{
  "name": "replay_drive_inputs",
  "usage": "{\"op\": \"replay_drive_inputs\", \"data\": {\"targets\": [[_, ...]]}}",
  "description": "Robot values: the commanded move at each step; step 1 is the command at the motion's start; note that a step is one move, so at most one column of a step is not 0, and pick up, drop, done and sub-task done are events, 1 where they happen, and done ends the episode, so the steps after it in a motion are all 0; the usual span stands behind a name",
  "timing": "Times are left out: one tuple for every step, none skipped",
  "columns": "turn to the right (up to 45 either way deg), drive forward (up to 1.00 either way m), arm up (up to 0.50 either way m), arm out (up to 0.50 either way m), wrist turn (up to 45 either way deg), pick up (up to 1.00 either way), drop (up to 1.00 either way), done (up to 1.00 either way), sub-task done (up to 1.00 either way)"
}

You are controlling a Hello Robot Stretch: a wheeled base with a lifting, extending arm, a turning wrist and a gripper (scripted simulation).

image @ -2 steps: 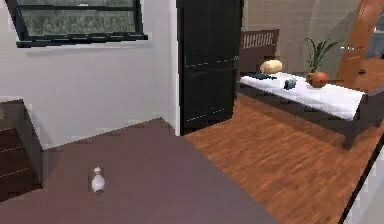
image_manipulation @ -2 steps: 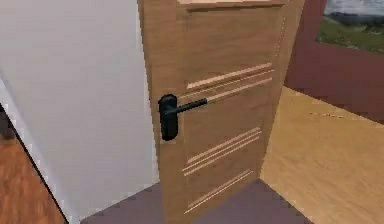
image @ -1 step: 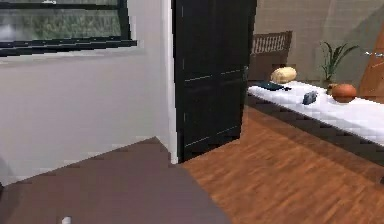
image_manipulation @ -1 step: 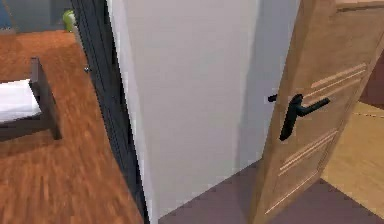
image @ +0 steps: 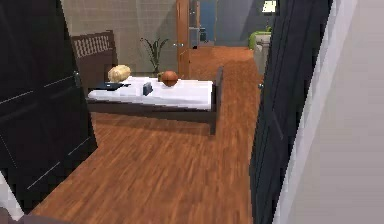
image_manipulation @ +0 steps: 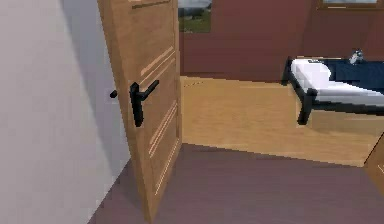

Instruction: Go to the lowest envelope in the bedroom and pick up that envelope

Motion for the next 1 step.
{"op": "replay_drive_inputs", "data": {"targets": [[9.0,0.00,0.00,0.00,0.0,0.00,0.00,0.00,0.00]]}}
